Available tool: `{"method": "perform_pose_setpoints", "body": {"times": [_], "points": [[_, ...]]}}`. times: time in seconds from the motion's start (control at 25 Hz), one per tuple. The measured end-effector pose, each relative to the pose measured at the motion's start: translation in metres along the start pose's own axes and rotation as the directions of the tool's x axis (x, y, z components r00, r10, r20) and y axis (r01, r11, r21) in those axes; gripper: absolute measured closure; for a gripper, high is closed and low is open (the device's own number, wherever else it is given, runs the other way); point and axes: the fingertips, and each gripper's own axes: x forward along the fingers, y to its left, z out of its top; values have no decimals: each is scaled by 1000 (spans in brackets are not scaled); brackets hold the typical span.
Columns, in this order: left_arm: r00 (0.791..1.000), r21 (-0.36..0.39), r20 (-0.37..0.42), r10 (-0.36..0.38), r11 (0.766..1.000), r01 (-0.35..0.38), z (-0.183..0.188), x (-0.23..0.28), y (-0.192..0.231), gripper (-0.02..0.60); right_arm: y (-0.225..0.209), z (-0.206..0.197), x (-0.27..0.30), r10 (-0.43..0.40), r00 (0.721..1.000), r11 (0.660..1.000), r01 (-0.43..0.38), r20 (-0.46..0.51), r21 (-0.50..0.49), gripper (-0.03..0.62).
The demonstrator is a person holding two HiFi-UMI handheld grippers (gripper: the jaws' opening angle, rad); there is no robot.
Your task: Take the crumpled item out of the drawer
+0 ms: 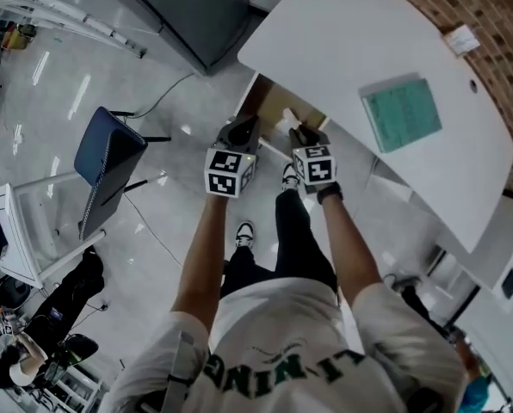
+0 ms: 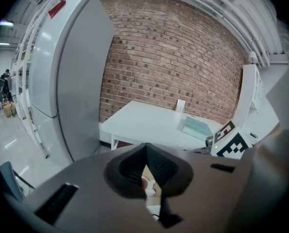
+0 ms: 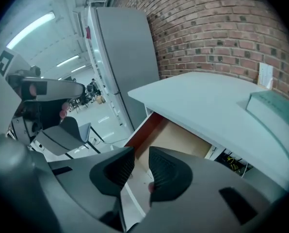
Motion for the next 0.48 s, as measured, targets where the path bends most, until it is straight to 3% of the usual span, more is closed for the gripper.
{"method": "perform_pose_setpoints", "body": {"times": [0.48], "points": [[1000, -70, -18, -8, 998, 6, -47, 62, 35, 588, -16, -36, 106, -11, 991, 998, 3, -134, -58, 453]]}}
